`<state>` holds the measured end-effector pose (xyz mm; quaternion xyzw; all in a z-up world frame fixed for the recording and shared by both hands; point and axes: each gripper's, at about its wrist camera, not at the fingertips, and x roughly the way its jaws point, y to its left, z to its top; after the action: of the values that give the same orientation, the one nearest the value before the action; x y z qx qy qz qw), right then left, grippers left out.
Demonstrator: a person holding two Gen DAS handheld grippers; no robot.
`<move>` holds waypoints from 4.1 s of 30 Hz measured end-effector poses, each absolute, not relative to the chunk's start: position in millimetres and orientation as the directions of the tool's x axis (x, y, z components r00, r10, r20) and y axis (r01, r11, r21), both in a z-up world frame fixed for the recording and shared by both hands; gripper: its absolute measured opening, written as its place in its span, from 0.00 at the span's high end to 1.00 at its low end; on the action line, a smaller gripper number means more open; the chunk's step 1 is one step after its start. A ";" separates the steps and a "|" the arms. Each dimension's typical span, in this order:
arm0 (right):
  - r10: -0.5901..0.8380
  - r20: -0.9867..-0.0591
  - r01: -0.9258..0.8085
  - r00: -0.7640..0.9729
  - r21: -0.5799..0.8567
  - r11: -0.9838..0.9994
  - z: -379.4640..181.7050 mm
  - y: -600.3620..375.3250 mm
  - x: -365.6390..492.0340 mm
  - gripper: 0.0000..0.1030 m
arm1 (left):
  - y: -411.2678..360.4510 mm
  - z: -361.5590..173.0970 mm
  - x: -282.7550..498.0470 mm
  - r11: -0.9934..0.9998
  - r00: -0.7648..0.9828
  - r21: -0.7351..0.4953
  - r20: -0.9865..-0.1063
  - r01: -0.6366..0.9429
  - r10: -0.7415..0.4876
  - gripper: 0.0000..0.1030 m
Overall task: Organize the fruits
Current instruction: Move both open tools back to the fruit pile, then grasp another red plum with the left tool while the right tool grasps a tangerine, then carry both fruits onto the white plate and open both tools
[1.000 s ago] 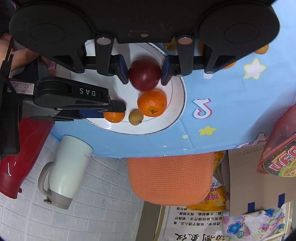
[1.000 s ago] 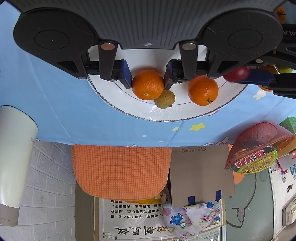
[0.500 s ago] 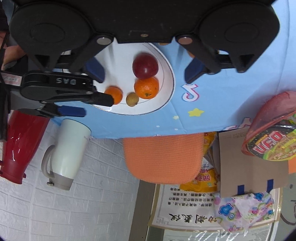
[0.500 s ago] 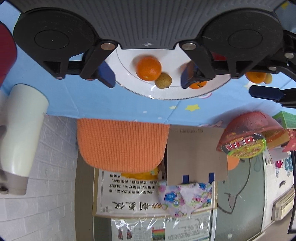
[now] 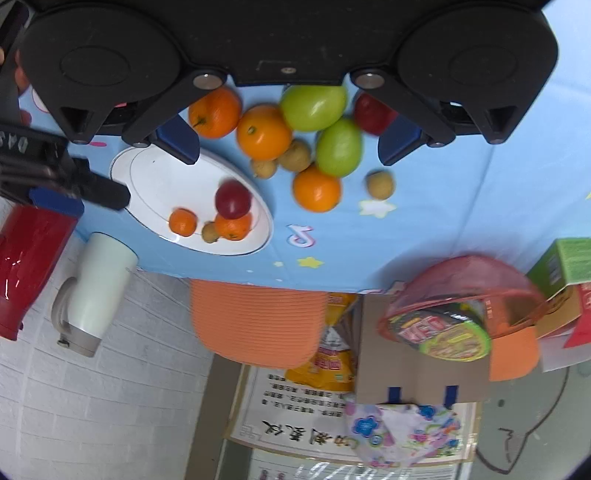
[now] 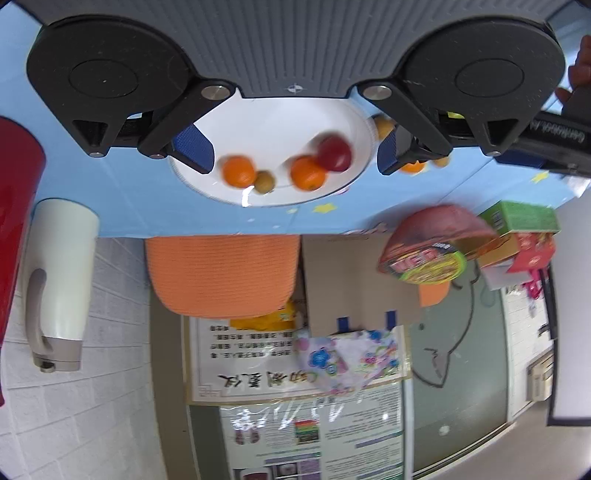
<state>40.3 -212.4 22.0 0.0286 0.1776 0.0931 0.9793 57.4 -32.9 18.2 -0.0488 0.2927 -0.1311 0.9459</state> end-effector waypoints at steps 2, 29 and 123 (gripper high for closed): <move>0.221 -0.356 -0.197 0.908 0.105 0.975 17.7 -203.6 31.0 0.00 | -24.1 17.7 46.6 0.967 0.803 -0.167 -0.540 0.191 -0.252 0.00; 0.228 -0.497 -0.214 0.837 0.086 0.973 -15.1 -133.8 1.8 0.00 | 32.9 3.4 6.2 0.970 0.799 -0.192 -0.555 0.146 -0.230 0.00; 0.027 -0.467 -0.072 0.884 -0.080 0.994 3.9 -241.8 108.7 0.30 | -135.2 28.6 178.2 0.852 0.640 -0.230 -0.575 0.470 -0.509 0.08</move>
<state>108.7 -241.8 3.9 -0.0477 0.2395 0.0255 0.9694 178.2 -135.2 28.6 -0.0294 0.3267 -0.2705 0.9051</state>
